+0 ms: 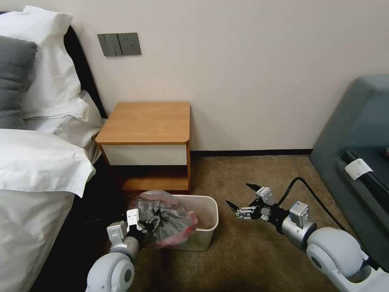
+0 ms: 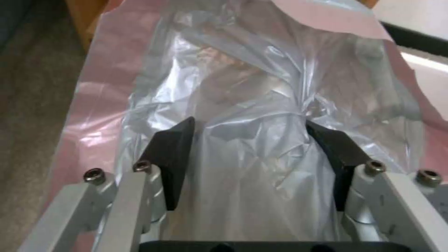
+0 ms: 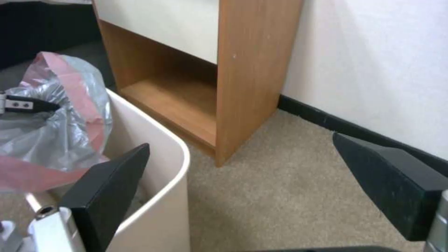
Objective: Pick up the garbage bag from the table and place it over the trash can.
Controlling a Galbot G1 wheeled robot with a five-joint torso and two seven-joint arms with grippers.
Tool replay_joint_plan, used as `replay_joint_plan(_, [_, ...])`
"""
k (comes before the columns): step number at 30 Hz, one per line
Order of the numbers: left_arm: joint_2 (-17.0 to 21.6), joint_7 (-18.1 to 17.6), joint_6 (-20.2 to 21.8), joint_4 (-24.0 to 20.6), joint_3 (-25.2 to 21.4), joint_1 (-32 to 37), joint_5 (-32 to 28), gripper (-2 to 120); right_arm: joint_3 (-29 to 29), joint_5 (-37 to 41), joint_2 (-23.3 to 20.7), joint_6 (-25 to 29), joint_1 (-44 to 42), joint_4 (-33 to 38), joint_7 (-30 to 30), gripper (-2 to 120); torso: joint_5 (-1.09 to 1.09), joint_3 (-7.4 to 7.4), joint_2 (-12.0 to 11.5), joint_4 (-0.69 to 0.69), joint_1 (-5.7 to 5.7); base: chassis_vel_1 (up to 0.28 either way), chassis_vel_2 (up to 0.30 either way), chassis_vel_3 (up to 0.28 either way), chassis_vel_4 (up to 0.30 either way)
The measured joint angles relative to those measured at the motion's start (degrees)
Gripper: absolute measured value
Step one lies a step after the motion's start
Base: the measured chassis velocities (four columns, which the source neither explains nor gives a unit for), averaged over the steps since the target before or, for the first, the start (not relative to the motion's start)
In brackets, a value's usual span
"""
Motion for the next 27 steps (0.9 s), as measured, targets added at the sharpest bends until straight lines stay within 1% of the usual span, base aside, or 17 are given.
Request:
replay_joint_plan(3, [0.1,0.8,1.3,0.1,-0.2,0.1,-0.1,41,0.0,0.0,0.0,0.1,0.0,0.0,0.0,100,0.0,0.0,0.0,0.0,0.0,0.0,0.0,0.0,0.0])
replay_joint_plan(4, [0.1,0.8,1.3,0.1,-0.2,0.1,-0.1,41,0.0,0.0,0.0,0.1,0.0,0.0,0.0,100,0.0,0.0,0.0,0.0,0.0,0.0,0.0,0.0,0.0])
replay_joint_plan(5, [0.1,1.5,1.8,0.1,-0.1,0.2,-0.2,37,0.0,0.0,0.0,0.1,0.0,0.0,0.0,100,0.0,0.0,0.0,0.0,0.0,0.0,0.0,0.0,0.0])
replay_joint_plan(6, [0.1,2.3,2.5,0.1,0.0,0.2,-0.4,30,0.0,0.0,0.0,0.1,0.1,0.2,0.0,100,0.01,0.0,0.0,0.0,0.0,0.0,0.0,0.0,0.0])
replay_joint_plan(7, [0.1,2.8,3.1,0.1,0.0,0.3,-0.5,26,0.0,0.0,0.0,0.1,0.0,0.3,0.0,100,0.01,0.0,0.0,0.0,0.0,0.0,0.0,0.0,0.0])
replay_joint_plan(8, [0.1,2.8,3.1,0.1,0.0,0.3,-0.5,26,0.0,0.0,0.0,0.1,0.0,0.3,0.0,100,0.01,0.0,0.0,0.0,0.0,0.0,0.0,0.0,0.0])
replay_joint_plan(10, [0.0,3.1,3.8,0.1,0.2,0.4,-0.7,16,0.3,0.0,-0.1,0.2,-0.2,0.5,-0.1,100,0.02,0.0,0.0,0.02,0.0,0.0,0.0,0.0,0.0])
replay_joint_plan(11, [0.0,3.1,3.8,0.1,0.2,0.4,-0.7,16,0.3,0.0,-0.1,0.2,-0.2,0.5,-0.1,100,0.02,0.0,0.0,0.02,0.0,0.0,0.0,0.0,0.0])
replay_joint_plan(12, [-0.1,3.2,4.0,0.0,0.3,0.4,-0.7,12,0.5,0.0,-0.2,0.2,-0.4,0.5,-0.1,100,0.01,0.0,0.0,0.02,0.0,0.0,0.0,0.0,0.0])
replay_joint_plan(21, [-0.3,3.2,4.1,-0.3,0.4,0.6,0.3,11,1.0,-0.1,0.1,1.1,-1.0,0.8,0.0,100,0.0,0.0,0.0,0.0,0.0,0.0,0.0,0.0,0.0])
replay_joint_plan(24, [-0.5,2.8,3.1,-0.4,0.6,0.7,0.6,11,0.3,-0.1,0.5,1.7,-1.0,1.4,1.1,100,-0.01,0.0,0.0,0.0,0.0,0.0,0.0,0.0,0.0])
replay_joint_plan(26, [-0.6,2.4,0.5,-0.6,0.8,1.0,1.3,11,-1.3,0.1,1.4,3.8,-0.9,2.8,3.5,100,-0.03,0.01,0.0,-0.01,0.0,0.0,0.0,0.0,0.0])
replay_joint_plan(27, [-0.6,2.4,0.5,-0.6,0.8,1.0,1.3,11,-1.3,0.1,1.4,3.8,-0.9,2.8,3.5,100,-0.03,0.01,0.0,-0.01,0.0,0.0,0.0,0.0,0.0])
